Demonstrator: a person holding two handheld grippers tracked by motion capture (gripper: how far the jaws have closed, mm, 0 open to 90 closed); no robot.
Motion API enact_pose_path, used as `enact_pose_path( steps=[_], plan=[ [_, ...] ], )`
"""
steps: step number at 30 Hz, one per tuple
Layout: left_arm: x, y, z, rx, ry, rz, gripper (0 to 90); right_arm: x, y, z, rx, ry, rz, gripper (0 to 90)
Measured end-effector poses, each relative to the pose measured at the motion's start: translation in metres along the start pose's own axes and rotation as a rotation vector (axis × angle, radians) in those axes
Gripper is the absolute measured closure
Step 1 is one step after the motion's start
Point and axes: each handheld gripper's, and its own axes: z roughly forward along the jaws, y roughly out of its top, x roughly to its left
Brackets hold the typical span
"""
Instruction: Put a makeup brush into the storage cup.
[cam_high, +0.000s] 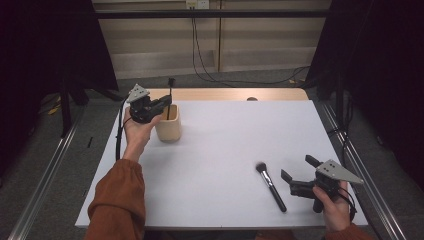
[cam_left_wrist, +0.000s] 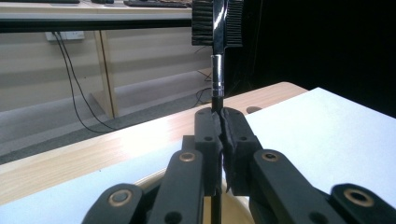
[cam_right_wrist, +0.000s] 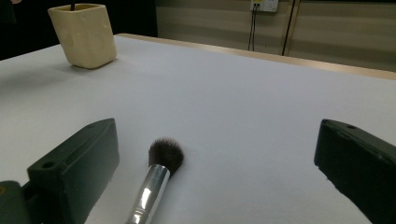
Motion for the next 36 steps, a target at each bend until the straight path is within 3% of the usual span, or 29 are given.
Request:
enact_pose_path(
  steps=[18,23,36],
  plan=[
    [-0.001,-0.009,0.003,0.046,0.000,0.025,85.7,0.000,0.000,0.000,0.003,-0.001,0.001,0.0],
    [0.000,-0.012,0.003,0.052,0.018,0.012,85.7,0.000,0.000,0.000,0.003,-0.001,0.001,0.0],
    [0.001,-0.016,0.004,0.070,0.019,-0.013,85.1,0.000,0.000,0.001,0.003,-0.001,0.003,0.0]
  ],
)
